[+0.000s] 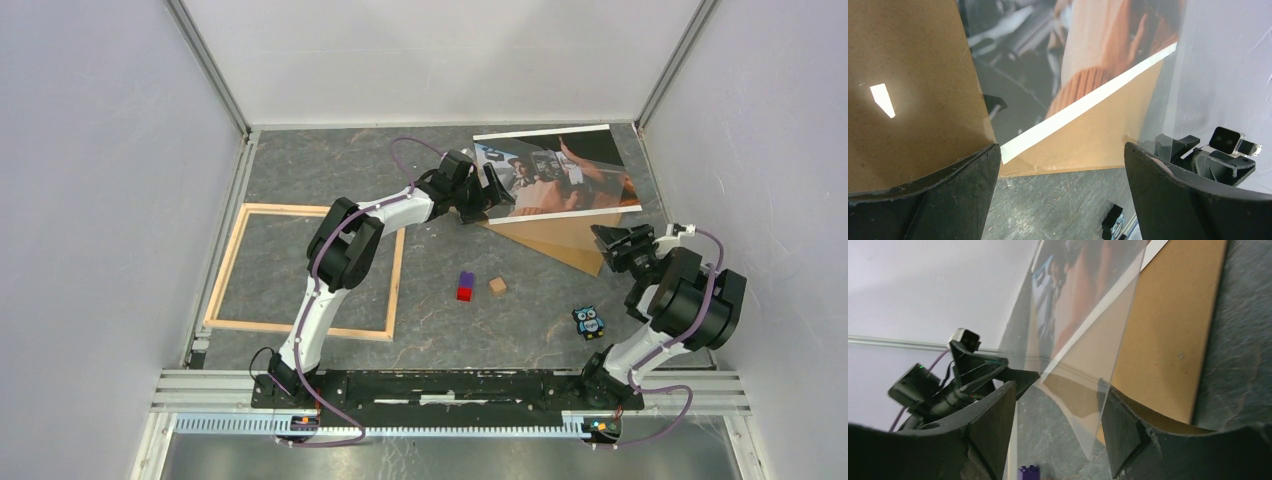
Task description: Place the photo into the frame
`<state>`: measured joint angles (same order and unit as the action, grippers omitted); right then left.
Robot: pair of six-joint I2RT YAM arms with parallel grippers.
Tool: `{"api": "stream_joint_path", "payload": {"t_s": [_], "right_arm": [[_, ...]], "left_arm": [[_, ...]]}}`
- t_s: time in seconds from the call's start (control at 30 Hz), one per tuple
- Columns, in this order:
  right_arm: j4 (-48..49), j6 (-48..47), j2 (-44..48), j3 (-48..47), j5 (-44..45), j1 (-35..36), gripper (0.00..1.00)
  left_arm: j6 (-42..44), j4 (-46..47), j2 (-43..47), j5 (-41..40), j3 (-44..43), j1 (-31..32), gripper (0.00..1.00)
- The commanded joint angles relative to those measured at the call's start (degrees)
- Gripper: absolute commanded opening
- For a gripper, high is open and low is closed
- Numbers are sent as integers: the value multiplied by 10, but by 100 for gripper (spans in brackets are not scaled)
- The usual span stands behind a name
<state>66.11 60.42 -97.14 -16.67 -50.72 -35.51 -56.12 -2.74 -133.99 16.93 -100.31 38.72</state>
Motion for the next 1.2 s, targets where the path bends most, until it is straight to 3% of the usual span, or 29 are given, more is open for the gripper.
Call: {"api": "stream_joint_path", "payload": {"t_s": [0.0,0.1,0.3,0.4,0.6,0.93,1.07,1.17], "right_arm": [[-148,-112,37,-32,39,0,64],[-151,-108,38,-39,40,0,56],[-199,-139,42,-58,49,0,51],[-211,-149,44,-62,55,0,29],[-302,-203,91,-80,87,1,0],[-489,-287,255,-128,144,2,0],[-556,-320,299,-169,143,20,0],[-602,-346,327,-202,142,35,0]], "left_arm": [[-3,-20,-13,7,13,3,100],[3,-21,-10,6,12,3,100],[27,-40,-3,-3,4,3,100],[50,-65,4,-14,-16,3,100],[102,-126,60,-27,-52,4,100],[168,-223,246,-55,-20,4,100],[187,-240,345,-106,89,4,100],[184,-246,413,-202,213,3,100]]}}
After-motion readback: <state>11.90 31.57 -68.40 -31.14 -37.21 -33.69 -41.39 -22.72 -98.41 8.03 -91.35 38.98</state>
